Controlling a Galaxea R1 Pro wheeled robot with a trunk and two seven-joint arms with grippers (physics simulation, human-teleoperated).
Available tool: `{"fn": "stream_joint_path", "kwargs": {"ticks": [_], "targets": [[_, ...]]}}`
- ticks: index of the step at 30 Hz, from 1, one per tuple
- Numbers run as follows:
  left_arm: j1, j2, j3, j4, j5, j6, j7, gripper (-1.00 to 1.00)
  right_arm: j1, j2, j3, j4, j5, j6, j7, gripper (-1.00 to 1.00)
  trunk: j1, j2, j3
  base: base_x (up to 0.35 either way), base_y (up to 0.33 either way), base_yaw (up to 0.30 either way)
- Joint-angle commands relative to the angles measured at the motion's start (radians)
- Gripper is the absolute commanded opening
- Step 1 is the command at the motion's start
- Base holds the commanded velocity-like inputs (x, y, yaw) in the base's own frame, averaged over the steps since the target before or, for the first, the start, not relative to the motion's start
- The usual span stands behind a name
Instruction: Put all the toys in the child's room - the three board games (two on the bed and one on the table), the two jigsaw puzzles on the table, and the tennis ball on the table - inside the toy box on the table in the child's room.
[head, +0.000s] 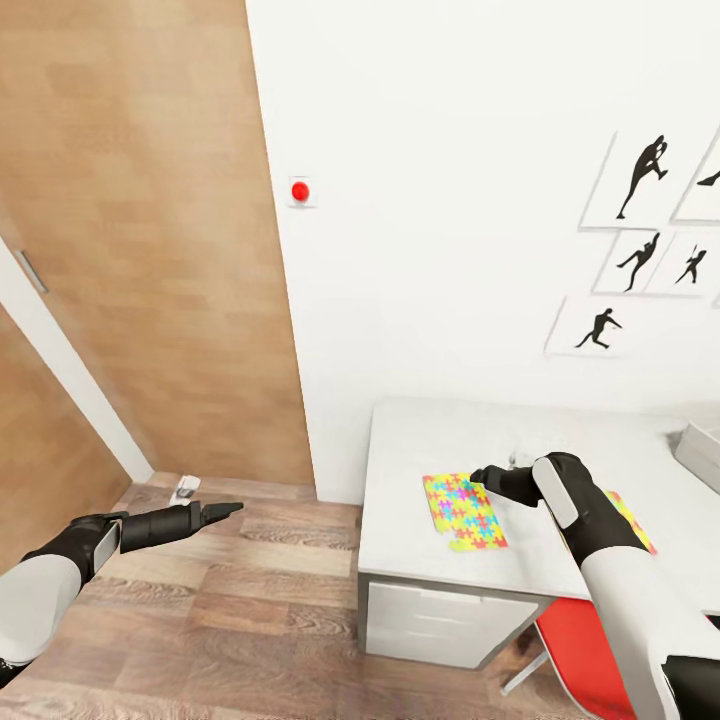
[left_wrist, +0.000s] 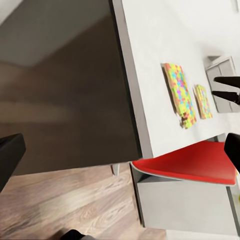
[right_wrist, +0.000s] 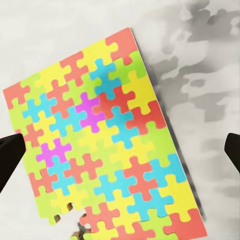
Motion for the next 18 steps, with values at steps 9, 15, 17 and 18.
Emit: {"fn": "stream_joint_path", "kwargs": {"ticks": [9, 15, 17, 18], "targets": [[-0.001, 0.0, 0.009, -0.001, -0.009, 0.01, -0.005, 1.0, -0.001, 0.0, 0.0, -0.001, -0.013, 0.004, -0.009, 1.0, 0.001, -0.002, -0.017, 0.0, 0.0, 0.0], [-0.001, 0.0, 0.009, -0.001, -0.009, 0.01, -0.005, 1.0, 0.0, 0.0, 0.0, -0.001, -0.015, 0.004, -0.007, 1.0, 0.001, -0.002, -0.026, 0.0, 0.0, 0.0], [-0.001, 0.0, 0.009, -0.001, -0.009, 0.01, -0.005, 1.0, 0.0, 0.001, 0.0, -0.001, -0.016, 0.004, -0.007, 1.0, 0.001, -0.002, -0.029, 0.0, 0.0, 0.0], [-0.001, 0.0, 0.008, -0.001, -0.009, 0.01, -0.005, 1.0, 0.0, 0.001, 0.0, -0.001, -0.017, 0.004, -0.007, 1.0, 0.001, -0.002, -0.03, 0.0, 0.0, 0.0]]}}
